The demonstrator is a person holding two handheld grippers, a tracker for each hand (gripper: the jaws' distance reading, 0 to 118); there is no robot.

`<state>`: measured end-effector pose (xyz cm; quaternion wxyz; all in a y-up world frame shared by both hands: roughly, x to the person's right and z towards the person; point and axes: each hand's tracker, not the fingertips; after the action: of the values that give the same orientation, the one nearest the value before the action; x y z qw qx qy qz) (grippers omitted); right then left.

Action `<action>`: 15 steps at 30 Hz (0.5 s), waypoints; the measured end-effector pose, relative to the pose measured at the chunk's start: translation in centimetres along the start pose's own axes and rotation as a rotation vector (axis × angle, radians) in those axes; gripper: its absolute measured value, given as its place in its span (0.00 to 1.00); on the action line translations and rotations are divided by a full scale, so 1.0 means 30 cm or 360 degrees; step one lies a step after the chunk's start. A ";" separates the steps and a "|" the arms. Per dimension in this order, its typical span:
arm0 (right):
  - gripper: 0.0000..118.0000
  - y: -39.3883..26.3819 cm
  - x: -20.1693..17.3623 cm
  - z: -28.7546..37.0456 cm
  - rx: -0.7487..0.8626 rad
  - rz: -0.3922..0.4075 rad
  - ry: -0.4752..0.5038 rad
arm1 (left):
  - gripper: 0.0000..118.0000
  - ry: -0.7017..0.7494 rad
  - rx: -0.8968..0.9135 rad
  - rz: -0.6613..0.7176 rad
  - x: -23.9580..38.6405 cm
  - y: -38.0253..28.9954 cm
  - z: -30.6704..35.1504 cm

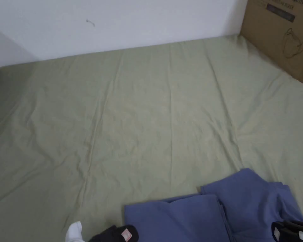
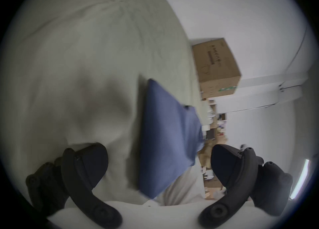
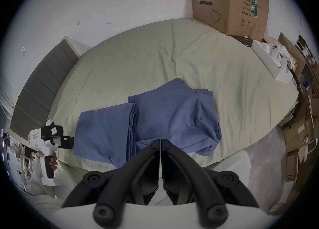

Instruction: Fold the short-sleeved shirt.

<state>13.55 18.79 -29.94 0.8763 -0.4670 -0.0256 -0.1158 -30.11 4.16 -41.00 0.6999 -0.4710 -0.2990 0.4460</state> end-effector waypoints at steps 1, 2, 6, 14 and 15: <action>0.02 0.003 -0.013 0.001 0.0001 0.0006 -0.0002 | 1.00 -0.0074 -0.0013 0.0084 -0.009 0.015 -0.022; 0.02 0.005 -0.024 0.001 -0.0003 0.0015 -0.0003 | 0.99 -0.0138 -0.0043 0.0200 -0.016 0.028 -0.048; 0.02 0.003 -0.050 -0.012 -0.0027 0.0047 -0.0004 | 0.64 -0.0262 -0.0211 0.0270 -0.041 0.035 -0.142; 0.02 0.003 -0.077 -0.011 -0.0063 0.0100 -0.0031 | 0.08 -0.0021 -0.0174 0.0155 -0.036 0.031 -0.072; 0.02 0.004 -0.076 -0.012 -0.0063 0.0098 -0.0030 | 0.08 -0.0021 -0.0163 0.0132 -0.026 0.035 -0.045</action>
<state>11.34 18.95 -30.59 0.8697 -0.4859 -0.0171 -0.0850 -29.67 3.09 -42.48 0.6538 -0.5151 -0.3062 0.4619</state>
